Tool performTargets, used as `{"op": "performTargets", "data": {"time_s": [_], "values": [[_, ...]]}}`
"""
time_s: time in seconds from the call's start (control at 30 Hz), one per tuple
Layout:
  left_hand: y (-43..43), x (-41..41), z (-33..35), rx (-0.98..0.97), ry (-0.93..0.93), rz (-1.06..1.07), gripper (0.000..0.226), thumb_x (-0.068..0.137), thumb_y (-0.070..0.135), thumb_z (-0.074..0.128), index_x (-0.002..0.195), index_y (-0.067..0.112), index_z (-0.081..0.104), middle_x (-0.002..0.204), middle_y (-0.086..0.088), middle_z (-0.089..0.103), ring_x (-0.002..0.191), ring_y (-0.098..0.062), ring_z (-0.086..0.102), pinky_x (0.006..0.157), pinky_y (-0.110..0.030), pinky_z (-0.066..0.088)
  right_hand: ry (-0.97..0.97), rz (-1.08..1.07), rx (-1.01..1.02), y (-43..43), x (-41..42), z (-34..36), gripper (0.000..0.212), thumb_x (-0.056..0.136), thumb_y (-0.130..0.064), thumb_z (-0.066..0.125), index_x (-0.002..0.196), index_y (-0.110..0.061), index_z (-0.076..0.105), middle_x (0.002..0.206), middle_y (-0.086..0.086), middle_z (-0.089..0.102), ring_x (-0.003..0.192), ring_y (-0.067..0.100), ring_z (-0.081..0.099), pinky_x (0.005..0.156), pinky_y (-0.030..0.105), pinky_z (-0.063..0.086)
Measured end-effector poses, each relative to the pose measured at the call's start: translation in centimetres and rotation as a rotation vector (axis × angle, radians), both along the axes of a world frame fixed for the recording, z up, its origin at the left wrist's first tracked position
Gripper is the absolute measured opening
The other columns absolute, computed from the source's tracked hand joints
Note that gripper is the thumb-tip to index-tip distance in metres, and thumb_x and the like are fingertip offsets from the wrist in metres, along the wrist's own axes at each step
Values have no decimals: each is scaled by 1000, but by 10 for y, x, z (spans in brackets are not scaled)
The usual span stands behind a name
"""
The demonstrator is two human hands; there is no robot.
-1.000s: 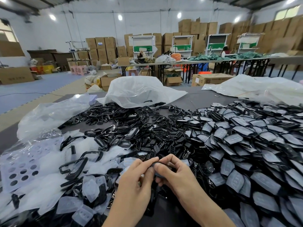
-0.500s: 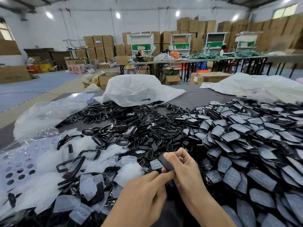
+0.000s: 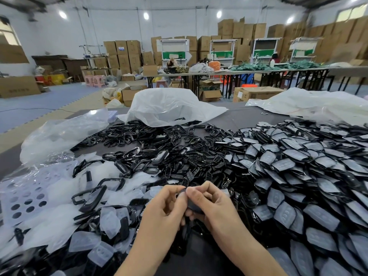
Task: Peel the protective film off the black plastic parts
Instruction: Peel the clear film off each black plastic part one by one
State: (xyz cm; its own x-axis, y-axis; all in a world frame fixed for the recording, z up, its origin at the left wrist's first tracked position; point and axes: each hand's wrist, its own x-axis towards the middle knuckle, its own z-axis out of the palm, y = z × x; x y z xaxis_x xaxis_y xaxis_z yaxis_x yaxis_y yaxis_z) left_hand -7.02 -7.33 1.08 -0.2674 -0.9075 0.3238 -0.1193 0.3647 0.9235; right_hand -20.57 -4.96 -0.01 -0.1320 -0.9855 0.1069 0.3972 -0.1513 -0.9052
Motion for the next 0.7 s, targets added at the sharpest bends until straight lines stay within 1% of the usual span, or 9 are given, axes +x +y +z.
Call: {"op": "performTargets", "data": {"time_s": [0.07, 0.1, 0.2, 0.3, 0.37, 0.47, 0.53, 0.63, 0.7], "values": [[-3, 3, -1, 37, 38, 9, 16, 98, 12, 56, 87, 19, 65, 55, 1, 57, 49, -12, 49, 47, -20, 41, 141, -31, -16, 2, 3, 0, 13, 78, -28, 79, 83, -20, 70, 78, 7, 71, 62, 18, 66, 58, 25, 55], [-4, 5, -2, 49, 57, 24, 19, 98, 10, 54, 85, 18, 64, 54, 2, 54, 49, -13, 46, 46, -19, 38, 249, -60, -21, 3, 3, 1, 9, 82, -25, 79, 87, -25, 72, 80, 4, 71, 62, 17, 67, 58, 24, 54], [-7, 7, -4, 66, 77, 32, 22, 98, 14, 52, 82, 24, 64, 55, 4, 50, 52, -12, 42, 48, -21, 36, 597, -119, -41, 10, 0, 1, 19, 90, -26, 74, 99, -41, 66, 87, -5, 73, 62, 10, 67, 58, 21, 53], [-4, 4, -5, 77, 74, -2, 24, 100, 16, 52, 86, 29, 66, 59, 3, 53, 54, -12, 46, 49, -22, 38, 747, -127, -42, 16, -5, 4, 17, 91, -33, 71, 101, -44, 61, 83, -9, 74, 58, 4, 65, 57, 17, 50], [-2, 2, -3, 88, 108, -20, 22, 101, 16, 50, 97, 31, 66, 65, 2, 61, 55, -12, 52, 49, -21, 42, 789, -178, -42, 18, -16, 11, 17, 92, -34, 70, 101, -45, 61, 82, -10, 75, 59, 6, 67, 59, 17, 51], [0, 0, -3, 14, 47, -12, 19, 99, 26, 50, 111, 37, 59, 79, 3, 66, 60, -12, 58, 56, -23, 47, 645, -415, -71, 17, -54, 35, 16, 94, -27, 68, 105, -38, 63, 82, -3, 76, 63, 11, 69, 61, 22, 54], [0, 2, -9, -115, -69, -6, 19, 97, 36, 51, 113, 44, 57, 87, 7, 65, 60, -9, 56, 58, -20, 46, 514, -637, -85, 14, -91, 55, 25, 95, -26, 66, 119, -28, 61, 83, 1, 76, 67, 14, 72, 61, 22, 57], [2, 3, -20, -397, -393, -59, 24, 95, 53, 46, 119, 48, 49, 97, 22, 59, 83, 0, 55, 75, -10, 42, 303, -802, -1, 16, -129, 68, 67, 97, -29, 65, 154, -28, 31, 88, 12, 74, 64, 15, 72, 59, 23, 59], [3, 1, -28, -635, -662, -47, 39, 90, 58, 45, 124, 41, 54, 109, 24, 58, 100, -2, 56, 87, -21, 49, 258, -822, 72, 20, -134, 62, 75, 99, -29, 63, 158, -31, 18, 88, 16, 74, 62, 15, 73, 56, 24, 59]]}}
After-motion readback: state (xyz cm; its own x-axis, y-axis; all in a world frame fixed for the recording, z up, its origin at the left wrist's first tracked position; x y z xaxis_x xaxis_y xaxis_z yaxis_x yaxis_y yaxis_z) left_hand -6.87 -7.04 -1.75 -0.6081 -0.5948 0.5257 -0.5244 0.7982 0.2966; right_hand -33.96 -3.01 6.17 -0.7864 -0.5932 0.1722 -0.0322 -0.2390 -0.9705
